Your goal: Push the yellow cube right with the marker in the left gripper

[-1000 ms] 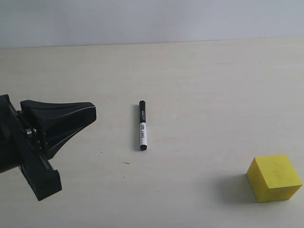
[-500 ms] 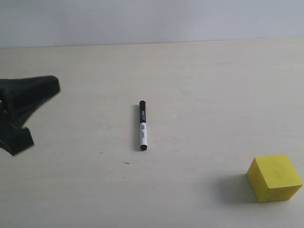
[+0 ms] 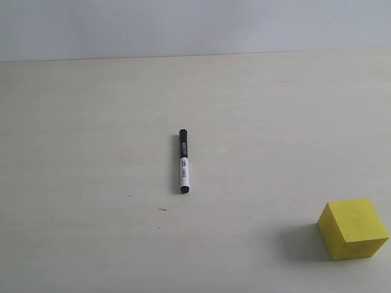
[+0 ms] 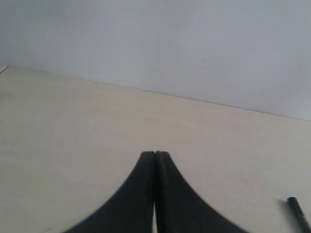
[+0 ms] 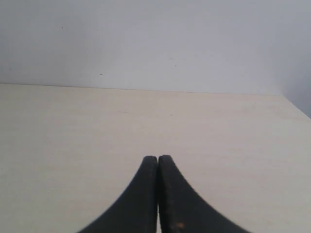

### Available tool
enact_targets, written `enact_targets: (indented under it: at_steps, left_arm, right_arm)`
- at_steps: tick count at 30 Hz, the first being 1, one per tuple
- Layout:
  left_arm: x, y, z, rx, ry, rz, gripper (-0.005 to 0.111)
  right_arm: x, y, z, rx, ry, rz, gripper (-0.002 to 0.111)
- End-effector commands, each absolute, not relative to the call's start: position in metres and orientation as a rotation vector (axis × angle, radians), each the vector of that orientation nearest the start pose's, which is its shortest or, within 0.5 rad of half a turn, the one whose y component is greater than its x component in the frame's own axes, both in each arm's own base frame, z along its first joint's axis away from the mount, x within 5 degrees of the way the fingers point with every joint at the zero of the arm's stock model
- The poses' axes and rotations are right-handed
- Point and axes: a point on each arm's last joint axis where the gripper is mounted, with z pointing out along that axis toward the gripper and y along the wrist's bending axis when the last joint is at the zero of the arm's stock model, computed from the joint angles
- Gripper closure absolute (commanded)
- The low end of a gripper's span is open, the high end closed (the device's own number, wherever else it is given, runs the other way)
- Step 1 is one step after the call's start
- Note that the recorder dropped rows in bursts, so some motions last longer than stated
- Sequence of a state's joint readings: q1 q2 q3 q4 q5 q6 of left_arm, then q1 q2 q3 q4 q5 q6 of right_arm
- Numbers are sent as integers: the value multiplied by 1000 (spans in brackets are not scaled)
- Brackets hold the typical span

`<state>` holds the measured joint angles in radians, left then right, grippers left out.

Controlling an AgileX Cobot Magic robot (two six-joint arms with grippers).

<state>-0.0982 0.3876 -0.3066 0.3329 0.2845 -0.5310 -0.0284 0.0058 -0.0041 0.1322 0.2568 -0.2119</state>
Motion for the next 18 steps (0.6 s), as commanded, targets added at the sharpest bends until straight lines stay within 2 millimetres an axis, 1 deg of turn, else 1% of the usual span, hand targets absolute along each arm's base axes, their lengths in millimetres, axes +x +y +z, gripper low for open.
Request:
enact_targets:
  at_steps: [1, 11, 14, 18]
  left_arm:
    - [75, 8, 267, -246, 1786, -78, 107]
    - [45, 10, 277, -252, 1594, -90, 107]
    - [40, 10, 273, -246, 1565, -89, 107]
    - [41, 10, 262, -245, 1589, -83, 107]
  right_arm:
    - [55, 1, 191, -67, 1723, -61, 108]
    - [55, 1, 191, -67, 1723, -61, 108]
    - [55, 1, 191, -67, 1723, -61, 108]
    - [55, 1, 191, -67, 1723, -61, 108]
